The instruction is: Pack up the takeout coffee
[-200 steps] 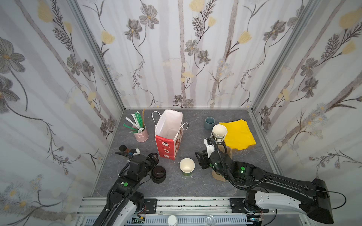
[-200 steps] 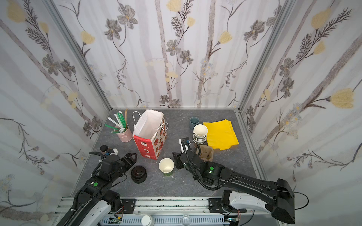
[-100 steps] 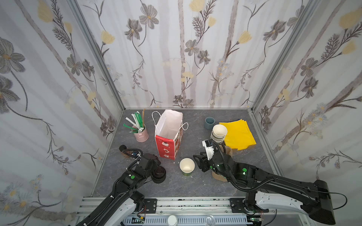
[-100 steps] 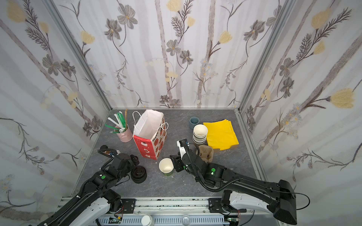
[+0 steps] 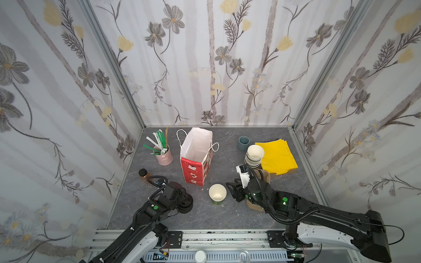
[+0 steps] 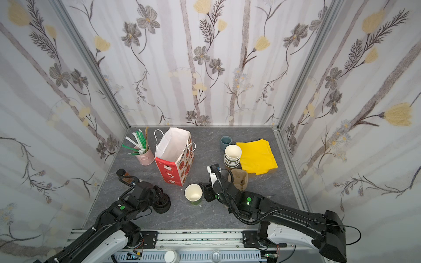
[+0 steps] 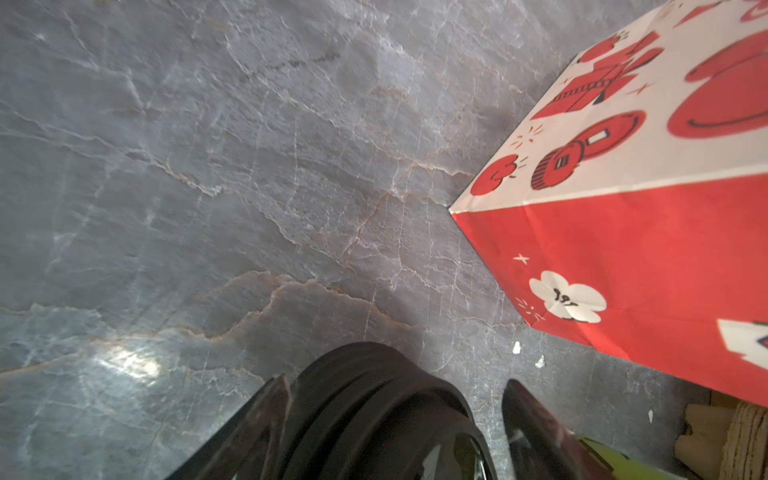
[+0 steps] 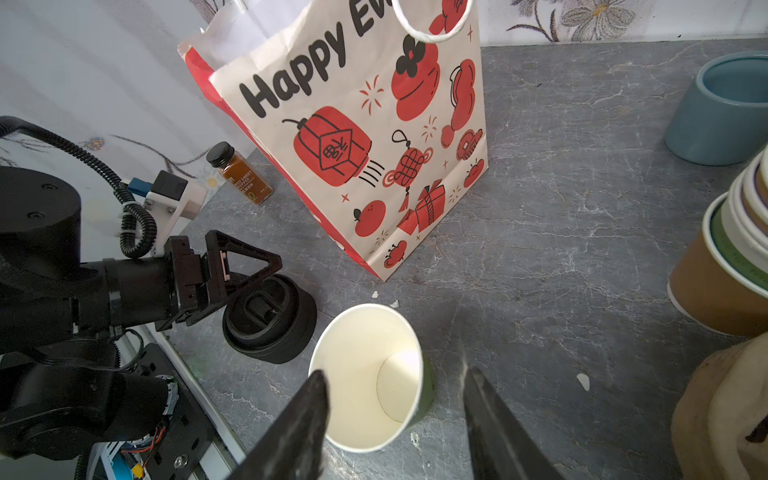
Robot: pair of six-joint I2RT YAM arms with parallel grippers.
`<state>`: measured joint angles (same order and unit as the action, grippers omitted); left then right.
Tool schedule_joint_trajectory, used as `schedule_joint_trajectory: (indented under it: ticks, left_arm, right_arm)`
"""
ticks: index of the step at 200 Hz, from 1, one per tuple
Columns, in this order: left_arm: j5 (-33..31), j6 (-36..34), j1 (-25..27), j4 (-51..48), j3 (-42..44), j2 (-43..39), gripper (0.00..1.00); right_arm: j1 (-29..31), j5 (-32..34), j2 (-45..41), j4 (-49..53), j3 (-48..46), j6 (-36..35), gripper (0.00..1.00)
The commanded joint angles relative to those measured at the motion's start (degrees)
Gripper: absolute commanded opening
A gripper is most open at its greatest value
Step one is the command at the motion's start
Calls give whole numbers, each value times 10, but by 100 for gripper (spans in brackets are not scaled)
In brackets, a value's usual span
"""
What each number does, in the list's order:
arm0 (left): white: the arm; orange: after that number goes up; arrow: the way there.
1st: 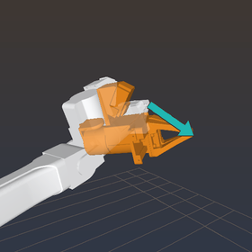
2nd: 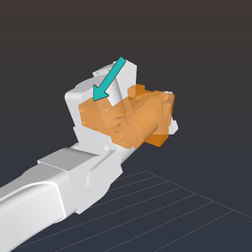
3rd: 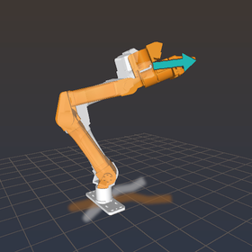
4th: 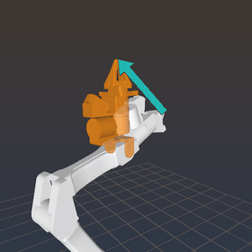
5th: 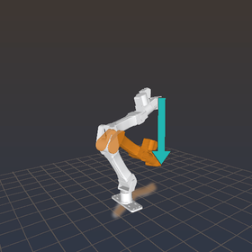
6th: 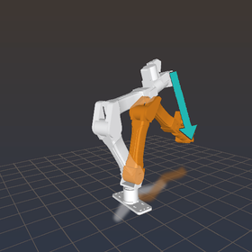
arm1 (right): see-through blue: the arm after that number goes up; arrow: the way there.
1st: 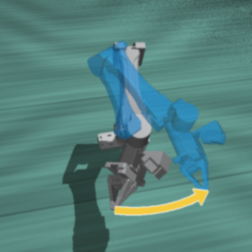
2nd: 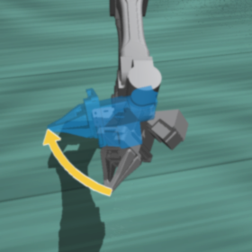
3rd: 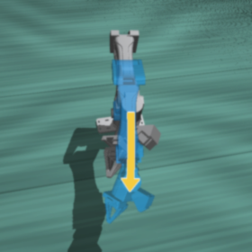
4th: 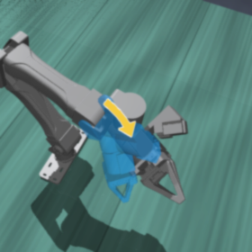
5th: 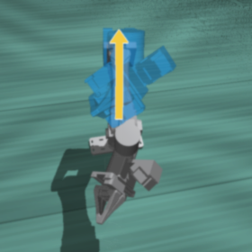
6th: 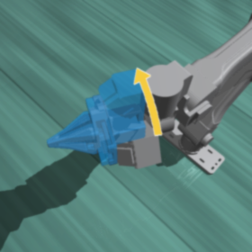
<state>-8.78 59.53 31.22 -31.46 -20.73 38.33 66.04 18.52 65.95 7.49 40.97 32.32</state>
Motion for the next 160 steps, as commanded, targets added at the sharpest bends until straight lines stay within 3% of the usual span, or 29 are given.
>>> schedule_joint_trajectory:
  ticks: [1,112,160]
  left_arm:
    - [19,-6,5,9,-2,4,79]
    - [59,34,55,9,14,-47,71]
    - [-8,34,55,3,-17,-85,76]
  right_arm:
    - [0,1,-4,-14,-4,4,54]
    - [0,-25,0,-9,14,-28,59]
    - [28,-95,33,-3,71,-117,62]
